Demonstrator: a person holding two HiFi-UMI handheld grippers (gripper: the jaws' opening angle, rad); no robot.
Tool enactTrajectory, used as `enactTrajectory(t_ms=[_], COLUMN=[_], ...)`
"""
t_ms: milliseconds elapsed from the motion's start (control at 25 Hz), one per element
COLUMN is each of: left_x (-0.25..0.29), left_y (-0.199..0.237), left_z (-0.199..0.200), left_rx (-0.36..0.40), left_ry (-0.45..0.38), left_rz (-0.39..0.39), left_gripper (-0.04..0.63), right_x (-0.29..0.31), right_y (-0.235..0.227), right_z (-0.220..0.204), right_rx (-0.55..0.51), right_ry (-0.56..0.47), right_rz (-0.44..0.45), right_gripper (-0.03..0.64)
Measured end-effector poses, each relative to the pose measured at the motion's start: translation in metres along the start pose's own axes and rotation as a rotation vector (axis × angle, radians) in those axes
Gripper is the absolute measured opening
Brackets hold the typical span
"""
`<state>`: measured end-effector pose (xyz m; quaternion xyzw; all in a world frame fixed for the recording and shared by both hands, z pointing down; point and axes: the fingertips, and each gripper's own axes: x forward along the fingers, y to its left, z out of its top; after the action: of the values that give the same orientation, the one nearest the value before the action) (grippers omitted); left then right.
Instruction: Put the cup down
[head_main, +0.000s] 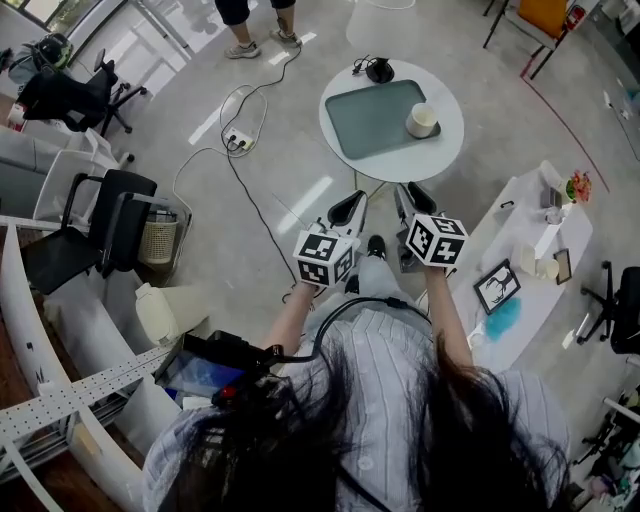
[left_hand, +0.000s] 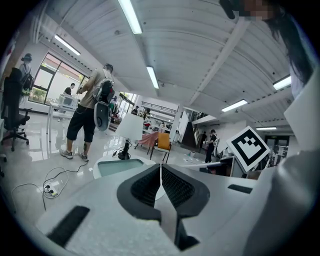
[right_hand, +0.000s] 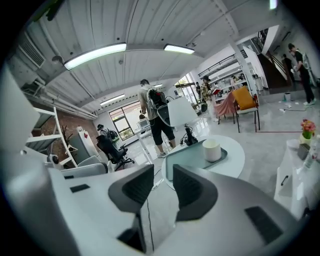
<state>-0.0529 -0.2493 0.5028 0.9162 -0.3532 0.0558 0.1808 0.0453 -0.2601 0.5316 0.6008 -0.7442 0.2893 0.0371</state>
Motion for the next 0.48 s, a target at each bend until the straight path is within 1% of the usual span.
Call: enactTrajectory(t_ms=[160,240,320,480], left_x=[-0.009,-0.013,-0.015,-0.017], left_y=[-0.009,-0.012,-0.016,-0.035], left_z=[0.0,-0.001,-0.002,-0.009], left_rx=[0.027,0.025,0.023,0.044], left_ry=[-0.003,-0.001,-0.001,0.008], left_rz=[0.011,0.015,0.013,0.001], left_gripper=[0.021,0.021,0.021,0.021], right_x=[-0.016,-0.023,-0.031,-0.051], right_y=[0.004,0.008,0.01,0.01], right_z=[-0.003,-0.003,-0.002,-0.005], right_rx=[-0.013,-0.02,-0.028,-0.053], right_ry=[0.0,-0.004,-0.012,-0.016], right_rz=[-0.006,-0.007,-0.007,-0.009], right_gripper=[0.115,0.104,0.094,0.08])
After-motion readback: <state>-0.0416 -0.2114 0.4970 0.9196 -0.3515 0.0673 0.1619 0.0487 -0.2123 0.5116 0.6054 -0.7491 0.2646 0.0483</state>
